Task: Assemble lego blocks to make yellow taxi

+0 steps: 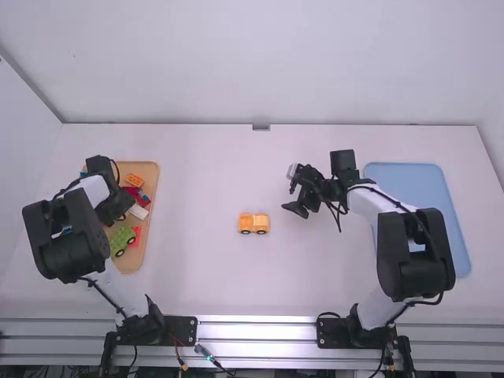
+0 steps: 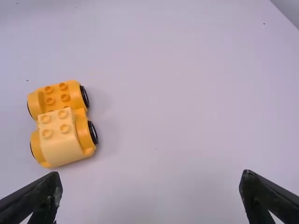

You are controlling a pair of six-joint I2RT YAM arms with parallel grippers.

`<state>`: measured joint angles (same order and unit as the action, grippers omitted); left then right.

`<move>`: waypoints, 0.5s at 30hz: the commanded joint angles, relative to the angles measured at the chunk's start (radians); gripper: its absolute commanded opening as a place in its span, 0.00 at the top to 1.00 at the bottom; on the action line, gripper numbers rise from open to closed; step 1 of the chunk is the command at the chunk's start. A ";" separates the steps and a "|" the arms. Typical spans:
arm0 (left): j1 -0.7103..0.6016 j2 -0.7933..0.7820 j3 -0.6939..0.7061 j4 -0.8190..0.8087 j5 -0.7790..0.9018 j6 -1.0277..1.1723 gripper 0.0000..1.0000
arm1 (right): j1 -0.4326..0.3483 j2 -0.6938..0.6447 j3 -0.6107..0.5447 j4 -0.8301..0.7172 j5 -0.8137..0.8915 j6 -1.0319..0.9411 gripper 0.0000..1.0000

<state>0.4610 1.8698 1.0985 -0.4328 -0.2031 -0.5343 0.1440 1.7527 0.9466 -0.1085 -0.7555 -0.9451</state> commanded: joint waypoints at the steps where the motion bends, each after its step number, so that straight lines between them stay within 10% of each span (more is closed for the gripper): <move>1: 0.005 -0.001 -0.006 0.001 0.000 0.007 0.41 | 0.001 -0.028 -0.011 -0.004 -0.006 0.006 0.01; 15: 0.004 -0.001 -0.059 0.075 0.001 0.007 0.46 | 0.001 -0.028 -0.011 -0.007 -0.006 0.006 0.01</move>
<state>0.4610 1.8698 1.0599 -0.3527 -0.2028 -0.5308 0.1440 1.7527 0.9466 -0.1123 -0.7559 -0.9432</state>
